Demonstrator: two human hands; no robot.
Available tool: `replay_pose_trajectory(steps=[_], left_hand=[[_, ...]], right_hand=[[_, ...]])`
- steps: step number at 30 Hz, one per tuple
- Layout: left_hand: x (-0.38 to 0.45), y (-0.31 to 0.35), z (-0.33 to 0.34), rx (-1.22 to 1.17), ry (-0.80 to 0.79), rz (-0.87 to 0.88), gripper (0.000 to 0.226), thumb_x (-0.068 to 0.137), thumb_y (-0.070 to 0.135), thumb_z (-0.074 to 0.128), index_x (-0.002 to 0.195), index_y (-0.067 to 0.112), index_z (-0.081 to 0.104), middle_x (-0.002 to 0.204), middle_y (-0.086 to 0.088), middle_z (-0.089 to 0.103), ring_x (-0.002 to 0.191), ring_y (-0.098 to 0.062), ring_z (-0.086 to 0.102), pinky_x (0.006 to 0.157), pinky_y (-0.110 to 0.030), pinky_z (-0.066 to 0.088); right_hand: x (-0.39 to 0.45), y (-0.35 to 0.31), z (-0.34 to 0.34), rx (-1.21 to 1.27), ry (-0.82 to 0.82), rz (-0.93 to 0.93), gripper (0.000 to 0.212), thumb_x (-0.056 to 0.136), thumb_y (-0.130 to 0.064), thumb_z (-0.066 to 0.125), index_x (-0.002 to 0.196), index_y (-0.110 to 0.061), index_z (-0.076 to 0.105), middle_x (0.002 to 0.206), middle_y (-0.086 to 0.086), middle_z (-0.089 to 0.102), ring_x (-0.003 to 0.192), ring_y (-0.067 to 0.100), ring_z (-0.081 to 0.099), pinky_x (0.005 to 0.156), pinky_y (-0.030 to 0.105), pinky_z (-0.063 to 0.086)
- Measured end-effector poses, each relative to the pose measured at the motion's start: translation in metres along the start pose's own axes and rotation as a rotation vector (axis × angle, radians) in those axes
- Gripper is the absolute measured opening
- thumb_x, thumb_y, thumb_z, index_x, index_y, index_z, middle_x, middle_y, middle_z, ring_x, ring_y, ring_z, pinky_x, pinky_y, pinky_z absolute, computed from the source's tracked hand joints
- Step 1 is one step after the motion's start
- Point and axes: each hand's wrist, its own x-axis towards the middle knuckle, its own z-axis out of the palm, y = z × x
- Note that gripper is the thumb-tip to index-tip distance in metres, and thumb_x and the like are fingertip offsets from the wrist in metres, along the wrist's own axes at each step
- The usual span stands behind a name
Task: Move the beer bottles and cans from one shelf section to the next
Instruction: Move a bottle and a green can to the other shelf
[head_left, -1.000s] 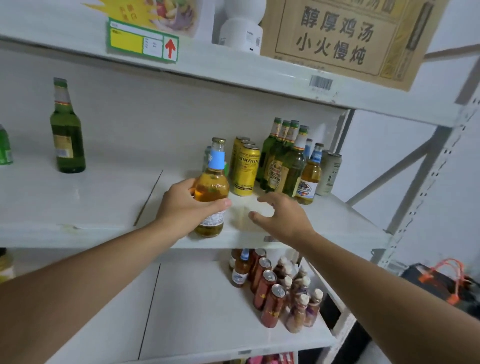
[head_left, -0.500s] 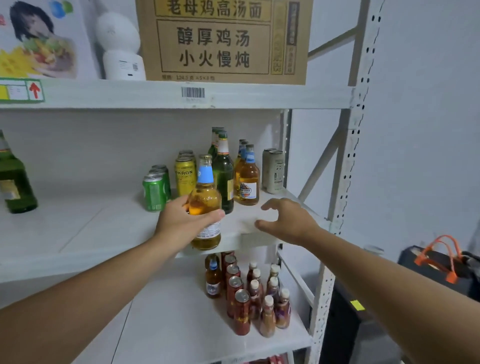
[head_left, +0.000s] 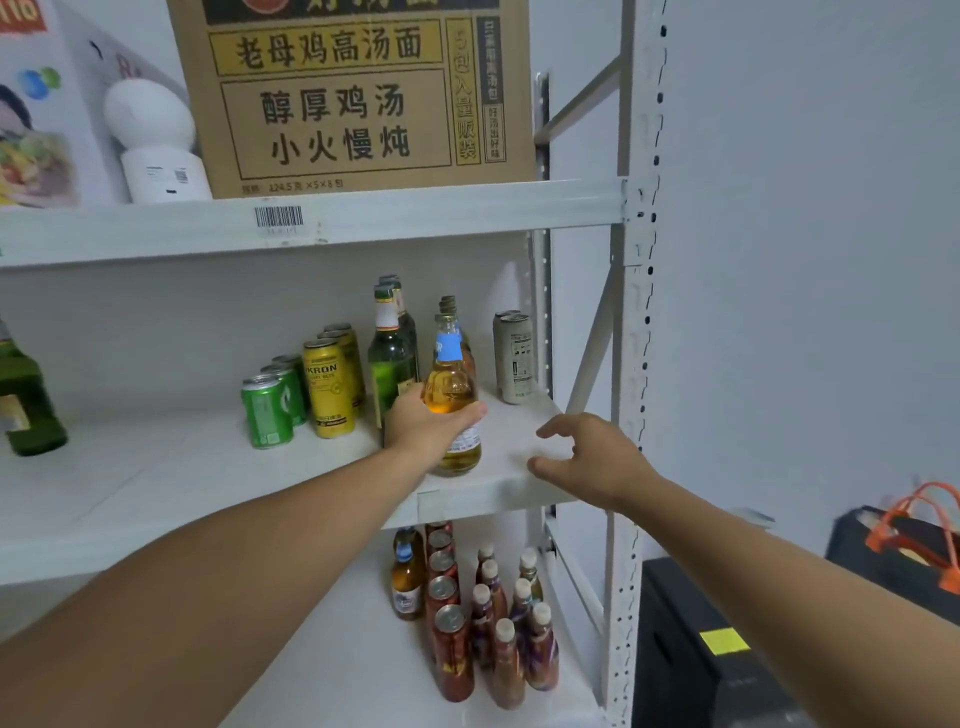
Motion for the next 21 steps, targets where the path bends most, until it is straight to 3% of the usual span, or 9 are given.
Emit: replay_pose_trajectory(steps=[3, 8, 13, 21], left_hand=[[0.009, -0.008, 0.018, 0.022, 0.032, -0.012, 0.054, 0.073, 0.040, 0.098, 0.118, 0.022, 0.073, 0.107, 0.002, 0.077, 0.099, -0.020, 0.073, 0.084, -0.031, 0.054], [0.027, -0.018, 0.031, 0.027, 0.035, -0.050, 0.058, 0.078, 0.040, 0.095, 0.126, 0.021, 0.068, 0.110, 0.002, 0.073, 0.101, -0.021, 0.069, 0.084, -0.032, 0.051], [0.043, -0.023, 0.037, 0.122, 0.043, -0.073, 0.059, 0.073, 0.052, 0.095, 0.120, 0.024, 0.072, 0.109, 0.002, 0.076, 0.100, -0.022, 0.073, 0.088, -0.037, 0.060], [0.051, -0.020, 0.049, 0.143, 0.057, -0.123, 0.058, 0.073, 0.054, 0.095, 0.114, 0.020, 0.072, 0.109, -0.002, 0.076, 0.106, -0.026, 0.072, 0.097, -0.046, 0.061]], right_hand=[[0.011, 0.002, 0.001, -0.019, -0.016, -0.013, 0.053, 0.089, -0.054, 0.075, 0.136, -0.034, 0.067, 0.147, -0.003, 0.060, 0.121, 0.019, 0.065, 0.091, 0.034, 0.052], [0.029, 0.001, 0.006, -0.026, -0.034, -0.057, 0.051, 0.087, -0.054, 0.075, 0.134, -0.035, 0.068, 0.145, -0.002, 0.061, 0.119, 0.019, 0.065, 0.099, 0.040, 0.056], [0.039, 0.003, 0.020, -0.020, -0.055, -0.061, 0.050, 0.086, -0.056, 0.073, 0.132, -0.038, 0.067, 0.143, -0.006, 0.059, 0.118, 0.018, 0.066, 0.096, 0.041, 0.058], [0.030, 0.007, 0.028, -0.008, -0.070, -0.083, 0.047, 0.087, -0.053, 0.071, 0.132, -0.038, 0.068, 0.133, -0.008, 0.059, 0.118, 0.016, 0.064, 0.096, 0.041, 0.057]])
